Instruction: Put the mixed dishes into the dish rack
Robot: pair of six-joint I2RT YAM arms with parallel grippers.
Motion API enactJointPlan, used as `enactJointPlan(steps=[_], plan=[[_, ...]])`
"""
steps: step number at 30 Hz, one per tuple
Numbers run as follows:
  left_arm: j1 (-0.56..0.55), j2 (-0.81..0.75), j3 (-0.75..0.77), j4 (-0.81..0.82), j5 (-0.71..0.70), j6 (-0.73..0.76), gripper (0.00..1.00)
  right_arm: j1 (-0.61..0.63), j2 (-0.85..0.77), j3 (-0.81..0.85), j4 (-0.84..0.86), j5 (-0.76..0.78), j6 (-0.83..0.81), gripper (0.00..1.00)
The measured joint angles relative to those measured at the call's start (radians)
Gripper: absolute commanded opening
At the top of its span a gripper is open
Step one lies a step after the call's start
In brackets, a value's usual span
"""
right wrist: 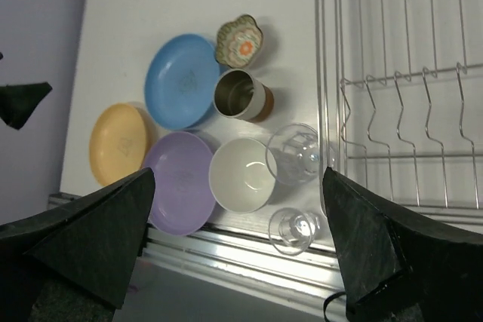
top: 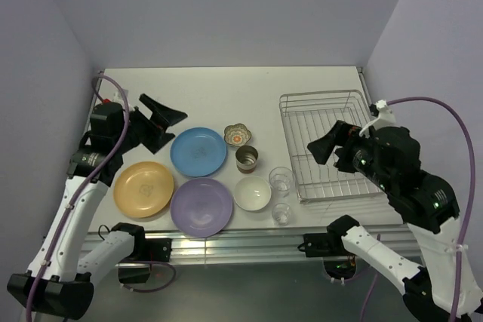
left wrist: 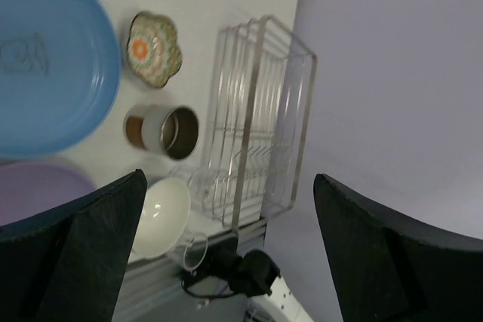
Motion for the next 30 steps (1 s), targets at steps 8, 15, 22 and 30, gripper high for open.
enactJointPlan(steps=[8, 15, 22, 30], plan=[[-0.093, 0.182, 0.114, -0.158, 0.006, 0.084, 0.90, 0.000, 0.209, 0.002, -0.170, 0.063, 0.012, 1.00], [-0.560, 0.471, 0.325, -0.291, -0.192, 0.154, 0.82, 0.000, 0.284, 0.003, -0.213, 0.046, 0.001, 1.00], [-0.643, 0.509, 0.228, -0.366, -0.266, 0.161, 0.75, -0.006, 0.243, 0.029, -0.201, 0.002, -0.010, 1.00], [-0.642, 0.520, 0.127, -0.345, -0.274, 0.223, 0.69, -0.024, 0.209, 0.029, -0.201, -0.041, -0.007, 1.00]])
